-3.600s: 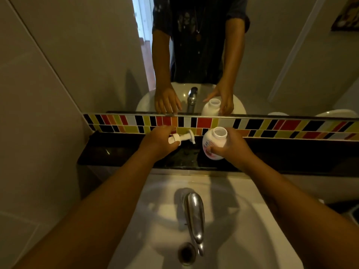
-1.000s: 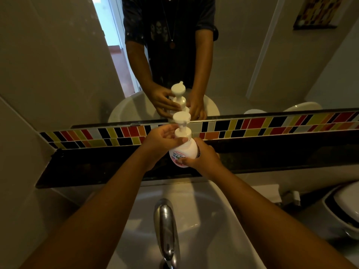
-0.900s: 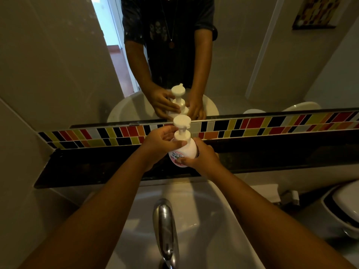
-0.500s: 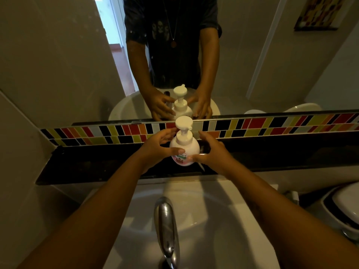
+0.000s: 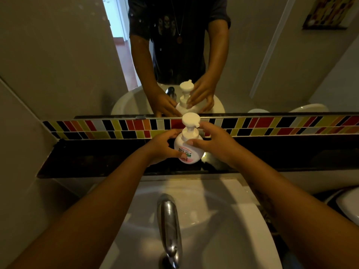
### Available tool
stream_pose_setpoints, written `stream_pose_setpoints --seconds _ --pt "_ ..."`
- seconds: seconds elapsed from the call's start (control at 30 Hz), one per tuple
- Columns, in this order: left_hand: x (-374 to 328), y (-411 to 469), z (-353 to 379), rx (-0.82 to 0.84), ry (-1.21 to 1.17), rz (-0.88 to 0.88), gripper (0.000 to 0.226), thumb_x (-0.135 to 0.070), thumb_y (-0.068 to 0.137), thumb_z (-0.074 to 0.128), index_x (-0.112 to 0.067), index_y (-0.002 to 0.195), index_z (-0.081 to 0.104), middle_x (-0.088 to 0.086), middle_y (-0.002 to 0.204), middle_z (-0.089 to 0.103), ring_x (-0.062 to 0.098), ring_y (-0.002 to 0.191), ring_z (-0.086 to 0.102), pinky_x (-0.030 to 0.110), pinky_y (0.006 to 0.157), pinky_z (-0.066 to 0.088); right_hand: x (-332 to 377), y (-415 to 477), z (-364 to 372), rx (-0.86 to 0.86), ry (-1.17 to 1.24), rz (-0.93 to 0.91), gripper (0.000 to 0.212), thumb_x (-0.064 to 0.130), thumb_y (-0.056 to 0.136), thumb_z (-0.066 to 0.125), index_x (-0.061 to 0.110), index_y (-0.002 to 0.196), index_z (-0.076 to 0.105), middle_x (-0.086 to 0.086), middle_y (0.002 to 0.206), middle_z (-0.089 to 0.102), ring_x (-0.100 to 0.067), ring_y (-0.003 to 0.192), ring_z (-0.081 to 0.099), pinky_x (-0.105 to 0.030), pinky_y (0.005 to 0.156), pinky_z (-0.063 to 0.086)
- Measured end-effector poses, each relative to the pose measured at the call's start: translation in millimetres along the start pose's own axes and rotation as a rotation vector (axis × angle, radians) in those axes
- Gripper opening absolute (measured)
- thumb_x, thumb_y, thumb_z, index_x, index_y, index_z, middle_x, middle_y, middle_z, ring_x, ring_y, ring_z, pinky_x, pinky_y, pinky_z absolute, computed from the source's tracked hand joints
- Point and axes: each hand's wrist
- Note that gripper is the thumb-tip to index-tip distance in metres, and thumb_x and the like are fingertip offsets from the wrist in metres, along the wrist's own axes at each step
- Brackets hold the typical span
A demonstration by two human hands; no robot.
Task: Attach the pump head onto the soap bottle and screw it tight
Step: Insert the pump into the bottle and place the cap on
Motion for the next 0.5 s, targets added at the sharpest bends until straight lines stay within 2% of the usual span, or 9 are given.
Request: stream_pose_setpoints --seconds 0.03,0.13,0.23,0.27,0.4,0.5 --pt "0.9 1.0 0.2 -0.001 -0.003 0.001 0.068 -0.010 0.072 0.081 -0.018 0.133 0.052 -0.002 0.125 0.061 0.011 0.110 0.058 0.026 0.090 0.049 1.0 1.5 0.9 -0.009 0.000 0.001 0.058 0.030 0.078 0.070 0.031 0.132 0.046 0.003 0.134 0.054 -0.009 0.112 0.048 -0.021 0.079 0.044" --pt "4.8 1.4 1.2 -0.029 -0.009 0.005 0.067 -0.009 0.072 0.081 -0.016 0.132 0.053 0.002 0.127 0.061 0.012 0.110 0.059 0.019 0.081 0.049 2.4 4.5 2.3 -0.015 0.004 0.020 0.056 0.028 0.081 0.067 0.028 0.133 0.047 0.000 0.134 0.055 -0.012 0.112 0.050 -0.027 0.084 0.046" --pt "8.6 -1.9 7.5 -0.086 0.000 0.027 0.060 -0.010 0.072 0.081 -0.017 0.125 0.054 -0.001 0.121 0.060 0.008 0.101 0.059 0.010 0.068 0.051 1.9 3.4 4.9 -0.031 0.005 0.023 0.053 0.028 0.081 0.068 0.026 0.130 0.050 0.000 0.133 0.054 -0.015 0.113 0.052 -0.021 0.077 0.047" --pt "10.8 -3.0 10.1 -0.107 0.001 0.034 0.059 -0.011 0.072 0.082 -0.020 0.124 0.055 -0.002 0.120 0.059 0.009 0.101 0.059 0.012 0.069 0.052 1.4 2.6 6.4 -0.046 0.007 0.023 0.052 0.028 0.080 0.068 0.025 0.130 0.051 -0.001 0.133 0.054 -0.014 0.111 0.052 -0.018 0.073 0.046" --pt "18.4 -6.2 17.5 -0.179 -0.011 0.028 0.060 -0.024 0.067 0.084 -0.025 0.120 0.057 0.001 0.123 0.059 0.018 0.109 0.059 0.037 0.087 0.057 0.6 -1.0 14.0 -0.117 0.030 0.010 0.049 0.025 0.080 0.070 0.023 0.126 0.052 -0.003 0.130 0.053 -0.014 0.109 0.050 -0.019 0.072 0.046" --pt "20.3 -8.5 20.7 -0.221 0.015 0.024 0.065 -0.039 0.058 0.083 -0.031 0.117 0.057 0.004 0.126 0.056 0.021 0.109 0.058 0.042 0.089 0.056 0.7 -1.3 22.3 -0.195 -0.013 -0.012 0.046 0.026 0.079 0.070 0.022 0.121 0.054 -0.003 0.127 0.054 -0.017 0.112 0.051 -0.025 0.080 0.045"
Point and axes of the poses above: each hand's wrist, its own y-axis towards the middle knuckle, its own z-axis out of the palm, x = y × z
